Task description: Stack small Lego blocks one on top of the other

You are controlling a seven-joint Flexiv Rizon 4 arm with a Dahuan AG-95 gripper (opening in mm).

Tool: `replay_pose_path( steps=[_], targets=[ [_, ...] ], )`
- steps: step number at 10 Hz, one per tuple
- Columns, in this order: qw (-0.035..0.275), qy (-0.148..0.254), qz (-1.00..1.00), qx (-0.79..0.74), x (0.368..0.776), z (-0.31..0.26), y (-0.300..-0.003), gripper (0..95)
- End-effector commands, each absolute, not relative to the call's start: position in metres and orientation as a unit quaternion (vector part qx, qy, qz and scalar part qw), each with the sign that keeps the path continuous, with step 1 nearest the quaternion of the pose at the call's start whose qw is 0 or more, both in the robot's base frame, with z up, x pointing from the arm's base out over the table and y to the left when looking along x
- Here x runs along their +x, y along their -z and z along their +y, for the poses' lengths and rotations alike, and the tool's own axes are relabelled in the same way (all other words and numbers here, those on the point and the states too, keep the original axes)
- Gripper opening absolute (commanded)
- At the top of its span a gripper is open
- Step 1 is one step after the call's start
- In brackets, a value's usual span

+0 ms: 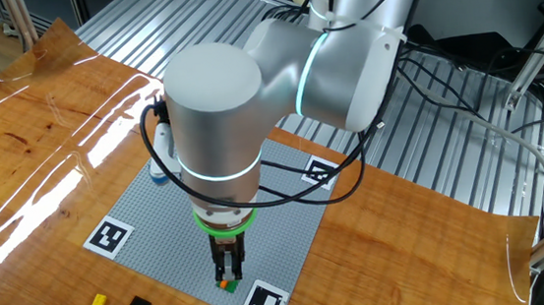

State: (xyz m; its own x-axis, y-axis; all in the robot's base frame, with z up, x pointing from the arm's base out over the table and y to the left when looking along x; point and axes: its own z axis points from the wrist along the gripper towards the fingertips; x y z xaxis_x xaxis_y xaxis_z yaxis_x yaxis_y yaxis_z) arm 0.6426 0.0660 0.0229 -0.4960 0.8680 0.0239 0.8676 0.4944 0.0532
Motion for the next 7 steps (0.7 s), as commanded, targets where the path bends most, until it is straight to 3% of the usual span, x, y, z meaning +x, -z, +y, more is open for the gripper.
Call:
replay_pose_path(
  steps=[1, 3, 7],
  targets=[
    [0.011, -0.033, 0.866, 0.499, 0.645, 0.064, -0.014, 0.0],
    [0.018, -0.029, 0.873, 0.487, 0.645, 0.062, -0.007, 0.0],
    [-0.002, -0.026, 0.877, 0.479, 0.642, 0.067, -0.028, 0.0]
  ],
)
